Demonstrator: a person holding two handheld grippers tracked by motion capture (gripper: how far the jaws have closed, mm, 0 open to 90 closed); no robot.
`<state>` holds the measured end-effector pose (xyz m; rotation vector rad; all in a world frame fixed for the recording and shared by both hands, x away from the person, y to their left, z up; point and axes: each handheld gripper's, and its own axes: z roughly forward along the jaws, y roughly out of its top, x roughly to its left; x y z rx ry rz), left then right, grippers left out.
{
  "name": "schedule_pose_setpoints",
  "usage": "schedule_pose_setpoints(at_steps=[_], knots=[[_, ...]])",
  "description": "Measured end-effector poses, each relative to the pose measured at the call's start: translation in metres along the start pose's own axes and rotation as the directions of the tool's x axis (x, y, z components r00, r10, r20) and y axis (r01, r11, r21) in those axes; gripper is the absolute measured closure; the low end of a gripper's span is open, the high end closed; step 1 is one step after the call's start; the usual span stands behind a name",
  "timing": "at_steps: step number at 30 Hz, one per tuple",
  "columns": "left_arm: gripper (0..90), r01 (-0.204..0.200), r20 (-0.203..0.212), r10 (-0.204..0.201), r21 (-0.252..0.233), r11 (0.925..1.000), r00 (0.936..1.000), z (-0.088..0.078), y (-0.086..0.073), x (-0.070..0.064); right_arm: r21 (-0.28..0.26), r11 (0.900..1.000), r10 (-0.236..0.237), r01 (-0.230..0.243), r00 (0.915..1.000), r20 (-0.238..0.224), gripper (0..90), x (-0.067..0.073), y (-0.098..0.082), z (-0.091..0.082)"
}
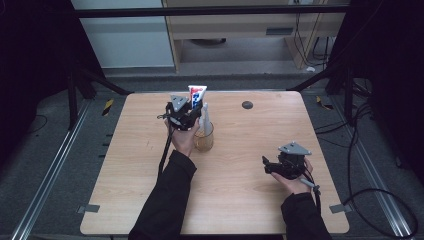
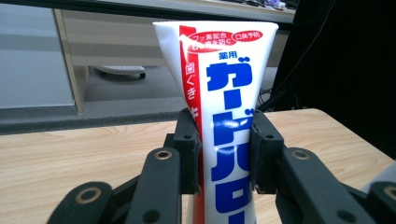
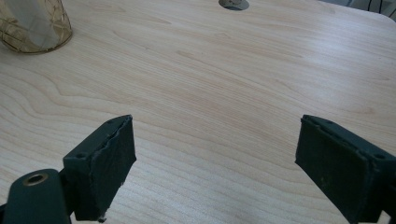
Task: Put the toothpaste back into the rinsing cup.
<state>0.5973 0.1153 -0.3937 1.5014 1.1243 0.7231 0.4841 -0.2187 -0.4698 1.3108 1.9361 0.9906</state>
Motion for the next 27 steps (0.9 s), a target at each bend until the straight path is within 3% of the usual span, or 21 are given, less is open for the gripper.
schedule_pose_setpoints(at_steps=[27], knots=[[67.3,-0.029,0.032,0.027,0.062,0.9977,0.9991,0.003,-0.030,-0.003,0.003,1.000,-0.004,0.004,1.0000,0.000,12.1,0.000,-0.001,0.001]])
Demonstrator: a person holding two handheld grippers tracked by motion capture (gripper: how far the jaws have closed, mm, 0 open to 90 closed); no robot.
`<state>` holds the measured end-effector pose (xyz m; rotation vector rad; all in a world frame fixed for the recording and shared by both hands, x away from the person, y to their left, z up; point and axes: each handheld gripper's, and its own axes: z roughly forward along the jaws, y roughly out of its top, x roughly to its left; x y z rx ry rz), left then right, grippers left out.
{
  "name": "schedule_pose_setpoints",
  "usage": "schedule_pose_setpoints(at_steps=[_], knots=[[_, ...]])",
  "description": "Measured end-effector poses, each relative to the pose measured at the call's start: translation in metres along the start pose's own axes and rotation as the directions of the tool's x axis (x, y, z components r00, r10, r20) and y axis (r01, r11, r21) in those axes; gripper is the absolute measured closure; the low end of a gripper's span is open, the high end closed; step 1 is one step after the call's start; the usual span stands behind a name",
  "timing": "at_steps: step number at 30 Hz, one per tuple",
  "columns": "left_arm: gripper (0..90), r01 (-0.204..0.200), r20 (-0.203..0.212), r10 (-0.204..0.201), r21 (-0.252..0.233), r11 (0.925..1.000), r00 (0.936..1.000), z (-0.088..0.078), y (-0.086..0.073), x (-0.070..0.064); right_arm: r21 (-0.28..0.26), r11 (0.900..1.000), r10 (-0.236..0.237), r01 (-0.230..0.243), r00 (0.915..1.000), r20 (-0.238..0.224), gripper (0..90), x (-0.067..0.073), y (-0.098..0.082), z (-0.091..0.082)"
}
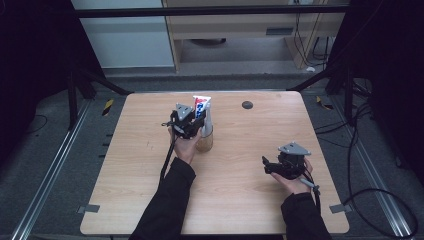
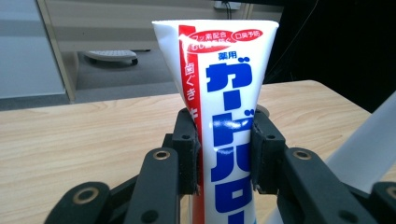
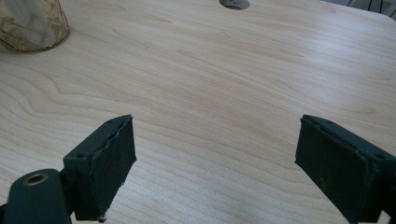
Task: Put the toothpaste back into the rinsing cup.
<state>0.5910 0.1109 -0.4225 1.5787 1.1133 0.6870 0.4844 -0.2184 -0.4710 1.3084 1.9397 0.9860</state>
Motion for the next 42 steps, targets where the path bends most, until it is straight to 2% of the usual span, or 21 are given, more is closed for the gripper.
schedule_pose_setpoints(at_steps=[10,14,17,28,32,38,42], knots=[[65.5,-0.014,0.005,0.014,0.032,0.9994,0.9999,-0.004,-0.002,0.001,-0.002,1.000,-0.001,0.001,1.0000,0.002,12.1,0.001,0.000,0.000],[64.3,-0.038,0.006,0.038,0.041,0.9984,0.9993,-0.006,-0.005,0.000,-0.004,1.000,-0.006,0.006,1.0000,0.003,12.1,0.000,0.000,0.000],[63.3,-0.055,0.021,0.054,0.054,0.9970,0.9983,-0.008,-0.007,0.000,-0.003,1.000,-0.002,0.002,1.0000,0.003,12.1,0.001,0.000,0.000],[51.2,-0.099,0.033,0.096,0.131,0.9864,0.9949,-0.016,-0.017,0.009,-0.002,1.000,-0.004,0.004,1.0000,0.003,12.2,0.002,0.000,0.000],[48.3,-0.104,0.032,0.101,0.120,0.9873,0.9944,-0.021,-0.017,0.010,-0.003,1.000,-0.004,0.004,1.0000,0.003,12.2,0.002,0.001,0.000],[42.7,-0.129,0.033,0.126,0.125,0.9838,0.9915,-0.032,-0.014,0.009,-0.004,1.000,0.000,0.000,1.0000,0.004,12.2,0.002,0.001,0.000],[41.0,-0.138,0.026,0.136,0.092,0.9862,0.9904,-0.048,-0.009,0.006,-0.009,1.000,0.001,-0.001,1.0000,0.004,12.1,0.002,0.001,-0.001]])
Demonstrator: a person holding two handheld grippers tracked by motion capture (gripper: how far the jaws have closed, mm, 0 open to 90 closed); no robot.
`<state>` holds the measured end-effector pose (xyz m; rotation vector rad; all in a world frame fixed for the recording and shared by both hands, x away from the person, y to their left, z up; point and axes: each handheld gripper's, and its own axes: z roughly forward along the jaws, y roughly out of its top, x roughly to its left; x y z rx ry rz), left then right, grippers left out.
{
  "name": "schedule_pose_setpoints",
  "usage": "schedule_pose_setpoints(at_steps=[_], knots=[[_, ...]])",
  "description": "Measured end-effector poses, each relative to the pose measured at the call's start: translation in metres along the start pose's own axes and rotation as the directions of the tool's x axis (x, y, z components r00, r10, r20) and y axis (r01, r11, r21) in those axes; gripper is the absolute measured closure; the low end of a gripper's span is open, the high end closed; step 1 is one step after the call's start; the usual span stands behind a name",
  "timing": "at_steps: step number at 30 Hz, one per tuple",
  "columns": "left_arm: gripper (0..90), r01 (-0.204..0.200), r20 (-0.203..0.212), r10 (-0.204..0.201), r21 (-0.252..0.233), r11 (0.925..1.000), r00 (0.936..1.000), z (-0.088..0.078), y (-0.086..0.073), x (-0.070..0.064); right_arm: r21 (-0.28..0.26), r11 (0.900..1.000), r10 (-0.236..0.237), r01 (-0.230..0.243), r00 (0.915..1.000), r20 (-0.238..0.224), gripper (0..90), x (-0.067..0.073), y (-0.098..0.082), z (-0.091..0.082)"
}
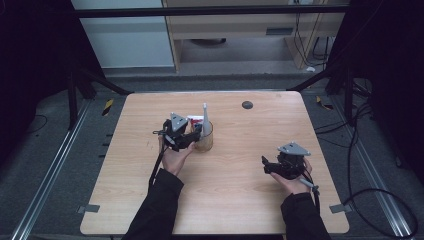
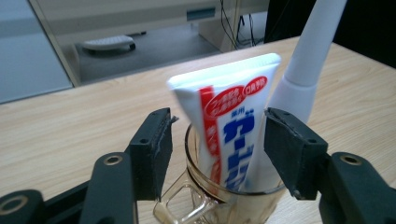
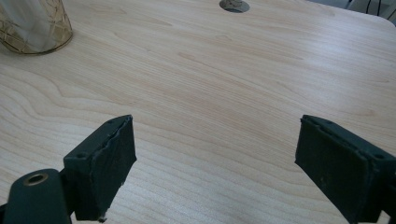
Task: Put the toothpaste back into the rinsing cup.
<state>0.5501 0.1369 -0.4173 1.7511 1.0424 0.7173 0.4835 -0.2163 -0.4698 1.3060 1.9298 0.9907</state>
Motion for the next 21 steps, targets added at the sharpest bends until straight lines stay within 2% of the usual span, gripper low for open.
schedule_pose_setpoints(at_steps=[4,10,12,15,17,21], knots=[[38.3,0.005,0.007,-0.005,-0.010,0.9999,1.0000,-0.016,0.001,-0.001,-0.001,1.000,-0.004,0.004,1.0000,-0.001,12.1,0.001,0.000,0.000],[36.3,-0.009,-0.012,0.010,0.043,0.9990,0.9999,-0.032,-0.007,0.004,-0.004,1.000,-0.009,0.009,1.0000,-0.004,12.0,0.004,0.000,-0.003],[35.2,-0.002,0.002,0.002,0.050,0.9987,1.0000,-0.037,-0.009,0.008,-0.009,1.000,-0.011,0.011,0.9999,-0.004,11.8,0.003,0.001,-0.004],[33.4,-0.011,0.011,0.011,0.070,0.9975,0.9999,-0.044,-0.015,0.017,-0.013,1.000,-0.007,0.007,1.0000,-0.003,11.5,0.002,0.001,-0.007],[32.6,-0.034,-0.003,0.035,0.082,0.9960,0.9994,-0.050,-0.023,0.026,-0.015,1.000,-0.004,0.004,1.0000,-0.002,11.5,0.002,0.000,-0.009],[31.1,-0.040,-0.028,0.044,0.124,0.9915,0.9986,-0.066,-0.042,0.045,-0.014,1.000,-0.005,0.005,1.0000,-0.004,11.3,0.001,-0.002,-0.013]])
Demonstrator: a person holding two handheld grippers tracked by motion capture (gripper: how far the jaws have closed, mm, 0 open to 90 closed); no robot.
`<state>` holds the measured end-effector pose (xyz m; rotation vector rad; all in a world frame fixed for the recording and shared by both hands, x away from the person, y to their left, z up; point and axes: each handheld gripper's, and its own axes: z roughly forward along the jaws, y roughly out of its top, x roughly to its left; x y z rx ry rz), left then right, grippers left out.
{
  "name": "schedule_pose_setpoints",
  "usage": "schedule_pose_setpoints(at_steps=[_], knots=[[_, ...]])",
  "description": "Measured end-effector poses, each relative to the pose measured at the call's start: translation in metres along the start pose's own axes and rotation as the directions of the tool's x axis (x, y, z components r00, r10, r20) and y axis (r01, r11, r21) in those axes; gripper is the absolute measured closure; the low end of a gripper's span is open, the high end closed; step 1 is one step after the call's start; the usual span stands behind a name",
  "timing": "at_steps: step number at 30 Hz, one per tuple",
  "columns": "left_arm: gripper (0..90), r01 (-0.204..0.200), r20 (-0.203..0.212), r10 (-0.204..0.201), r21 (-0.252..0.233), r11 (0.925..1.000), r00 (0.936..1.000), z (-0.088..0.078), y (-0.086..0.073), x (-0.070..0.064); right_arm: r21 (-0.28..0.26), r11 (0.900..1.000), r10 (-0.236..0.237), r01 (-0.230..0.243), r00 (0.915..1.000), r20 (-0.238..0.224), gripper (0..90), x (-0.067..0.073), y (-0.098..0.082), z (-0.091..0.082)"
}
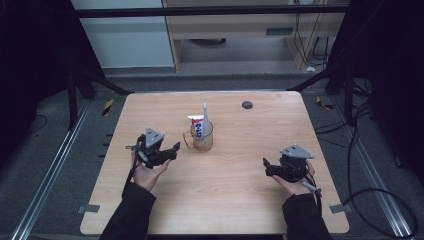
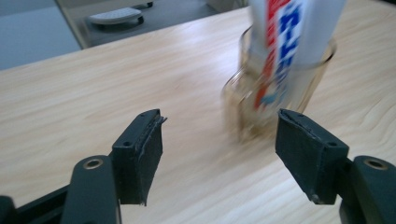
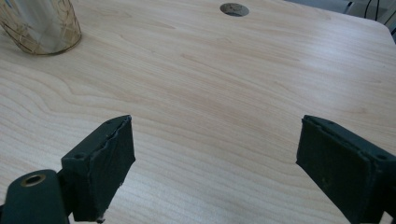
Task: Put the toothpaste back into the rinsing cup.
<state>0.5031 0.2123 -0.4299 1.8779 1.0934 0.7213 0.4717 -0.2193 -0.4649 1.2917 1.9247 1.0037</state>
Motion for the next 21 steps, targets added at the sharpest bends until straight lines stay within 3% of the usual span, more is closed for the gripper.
schedule_pose_setpoints(at_steps=[5,9,16,21], knots=[[29.9,0.009,-0.031,-0.009,0.017,0.9998,0.9995,-0.017,-0.022,0.017,0.013,1.000,0.005,-0.005,1.0000,0.004,11.1,-0.002,-0.003,-0.001],[28.4,0.011,-0.042,-0.010,0.037,0.9993,0.9991,-0.028,-0.035,0.023,0.016,1.000,0.003,-0.003,1.0000,-0.001,11.0,-0.003,-0.004,-0.002],[26.5,0.021,-0.021,-0.019,0.067,0.9975,0.9996,-0.041,-0.059,0.031,0.028,1.000,0.004,-0.004,1.0000,-0.003,10.8,-0.008,-0.011,-0.006],[25.8,0.021,-0.039,-0.018,0.088,0.9959,0.9991,-0.048,-0.071,0.040,0.033,0.999,0.018,-0.019,0.9998,0.009,10.7,-0.016,-0.018,-0.013]])
